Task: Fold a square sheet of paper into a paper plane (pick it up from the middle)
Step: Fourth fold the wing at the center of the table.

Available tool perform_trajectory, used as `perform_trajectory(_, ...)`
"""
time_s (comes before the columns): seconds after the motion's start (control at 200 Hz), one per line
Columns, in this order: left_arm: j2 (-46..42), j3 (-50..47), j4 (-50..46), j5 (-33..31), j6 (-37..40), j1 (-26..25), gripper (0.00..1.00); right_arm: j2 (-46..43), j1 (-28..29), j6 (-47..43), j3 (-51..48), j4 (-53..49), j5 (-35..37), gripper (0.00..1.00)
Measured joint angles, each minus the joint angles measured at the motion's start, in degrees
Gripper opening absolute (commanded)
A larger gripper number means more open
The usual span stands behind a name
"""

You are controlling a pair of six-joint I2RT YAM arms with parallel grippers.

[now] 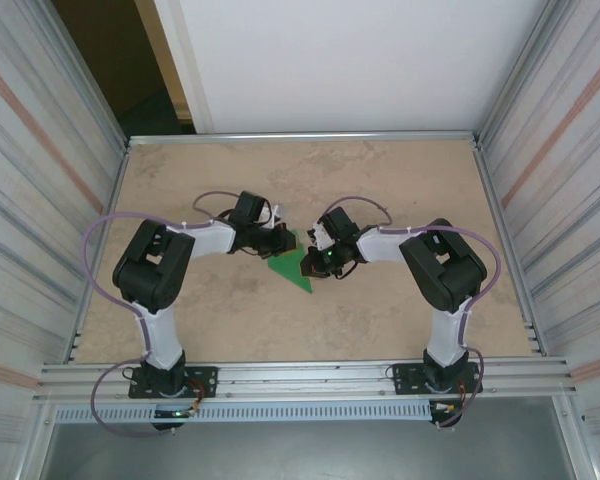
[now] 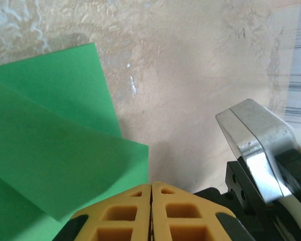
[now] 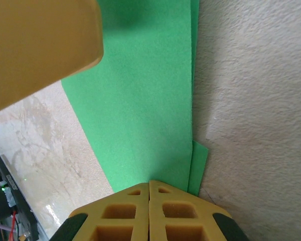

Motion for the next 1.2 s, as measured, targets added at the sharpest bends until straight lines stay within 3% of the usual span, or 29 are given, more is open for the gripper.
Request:
perform_trajectory(0.361,1.99,1.20,-0.74,-5.42,-1.44,2.40,0.09,0.11,0.02,-0.02,0.37,-0.72,0.20,0.08)
perform_trajectory(1.022,3.34,1.22,-2.27,-3.91,0.31,6.27,0.10,0.48,0.11,-0.02,0.74,-0.33,0.83,0.08)
perform_trajectory(1.203,1.79,2.62,-5.22,-6.10,1.66,8.83,0.10,0.48,0.11,-0.02,0.81,-0.35,0.85,0.08)
